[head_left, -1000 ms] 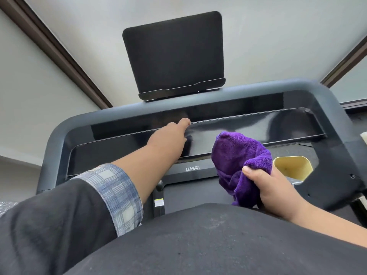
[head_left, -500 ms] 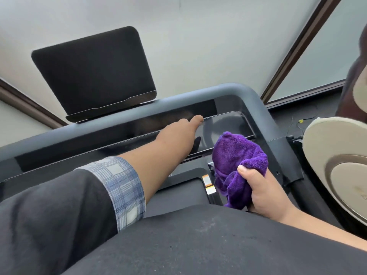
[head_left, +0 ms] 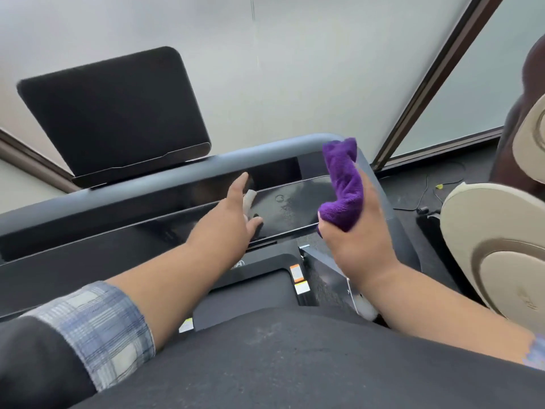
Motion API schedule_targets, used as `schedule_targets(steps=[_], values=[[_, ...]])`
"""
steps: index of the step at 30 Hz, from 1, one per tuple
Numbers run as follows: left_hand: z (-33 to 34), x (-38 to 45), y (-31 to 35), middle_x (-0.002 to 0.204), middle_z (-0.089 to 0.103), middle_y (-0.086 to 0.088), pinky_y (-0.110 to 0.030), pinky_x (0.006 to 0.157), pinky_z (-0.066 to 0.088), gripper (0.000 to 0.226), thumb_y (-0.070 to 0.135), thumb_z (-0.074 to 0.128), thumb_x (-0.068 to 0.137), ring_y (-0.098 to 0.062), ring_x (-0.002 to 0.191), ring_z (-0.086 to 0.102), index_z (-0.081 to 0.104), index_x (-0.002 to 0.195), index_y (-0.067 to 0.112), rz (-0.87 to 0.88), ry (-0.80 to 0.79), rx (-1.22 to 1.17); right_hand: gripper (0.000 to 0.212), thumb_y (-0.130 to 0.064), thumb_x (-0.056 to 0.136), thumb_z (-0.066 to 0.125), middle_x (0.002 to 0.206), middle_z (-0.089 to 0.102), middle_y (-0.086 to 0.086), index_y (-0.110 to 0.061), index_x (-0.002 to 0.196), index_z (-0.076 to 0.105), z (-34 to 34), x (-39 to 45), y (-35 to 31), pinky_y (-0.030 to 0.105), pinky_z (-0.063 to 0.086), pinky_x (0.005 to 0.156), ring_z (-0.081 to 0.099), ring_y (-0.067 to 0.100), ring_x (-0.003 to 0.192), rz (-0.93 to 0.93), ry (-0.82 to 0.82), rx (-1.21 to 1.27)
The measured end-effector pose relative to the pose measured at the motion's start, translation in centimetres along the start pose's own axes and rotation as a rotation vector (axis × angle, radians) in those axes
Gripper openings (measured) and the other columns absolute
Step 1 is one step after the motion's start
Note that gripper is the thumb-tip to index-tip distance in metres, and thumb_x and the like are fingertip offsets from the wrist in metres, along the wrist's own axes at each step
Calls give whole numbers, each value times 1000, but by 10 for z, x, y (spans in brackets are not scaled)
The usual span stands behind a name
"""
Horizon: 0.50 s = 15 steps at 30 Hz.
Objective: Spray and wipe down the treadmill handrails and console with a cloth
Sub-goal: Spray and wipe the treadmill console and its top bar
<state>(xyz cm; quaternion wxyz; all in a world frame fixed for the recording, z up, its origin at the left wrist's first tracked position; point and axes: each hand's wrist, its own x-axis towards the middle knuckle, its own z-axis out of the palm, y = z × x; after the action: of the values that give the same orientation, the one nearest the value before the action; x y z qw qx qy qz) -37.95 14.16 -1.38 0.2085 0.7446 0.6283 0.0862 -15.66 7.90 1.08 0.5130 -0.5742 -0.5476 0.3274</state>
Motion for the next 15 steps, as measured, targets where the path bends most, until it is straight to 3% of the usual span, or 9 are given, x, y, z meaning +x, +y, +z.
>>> schedule_targets(steps=[1, 3, 5, 6, 8, 15], values=[[0, -6, -3, 135, 60, 1, -36, 83, 51, 85, 43, 58, 97, -24, 105, 64, -6, 153, 39, -28, -1, -55, 84, -25, 77, 68, 159, 36, -4, -25, 154, 34, 1, 12, 6, 50, 27, 120, 31, 19, 148, -47, -42, -246], [-2, -18, -10, 140, 55, -4, -33, 86, 46, 87, 43, 60, 96, -26, 113, 60, -3, 156, 38, -60, 19, -126, 91, -39, 77, 70, 166, 18, 3, -28, 156, 27, 5, 35, 23, 48, 6, 125, 12, 23, 153, -28, -263, -731], [-3, -29, -16, 130, 59, 4, -22, 79, 40, 83, 40, 63, 95, -11, 105, 63, 4, 153, 46, -27, 65, -138, 88, -44, 80, 66, 168, 11, 5, -31, 156, 24, 12, 48, 41, 46, 0, 125, 5, 25, 154, 24, -488, -970], [-5, -35, -19, 121, 60, 9, -16, 75, 37, 78, 38, 64, 94, 2, 97, 61, 9, 148, 55, -5, 82, -168, 86, -46, 81, 62, 167, 13, 7, -30, 156, 23, 15, 51, 49, 45, 1, 125, 6, 27, 154, 30, -540, -1014], [-8, -45, -24, 114, 54, 14, -7, 76, 34, 71, 37, 64, 93, 13, 94, 55, 17, 138, 65, 21, 101, -262, 88, -51, 79, 55, 167, 14, 9, -28, 157, 21, 18, 49, 60, 45, 2, 125, 6, 30, 154, 11, -559, -1055], [-6, -88, -50, 104, 59, 26, -20, 79, 44, 60, 60, 57, 80, -2, 89, 61, 29, 133, 69, -12, 180, -415, 100, -60, 70, 36, 168, -5, 14, -29, 159, 1, 45, 45, 65, 58, -8, 119, -11, 38, 152, 7, -606, -1156]])
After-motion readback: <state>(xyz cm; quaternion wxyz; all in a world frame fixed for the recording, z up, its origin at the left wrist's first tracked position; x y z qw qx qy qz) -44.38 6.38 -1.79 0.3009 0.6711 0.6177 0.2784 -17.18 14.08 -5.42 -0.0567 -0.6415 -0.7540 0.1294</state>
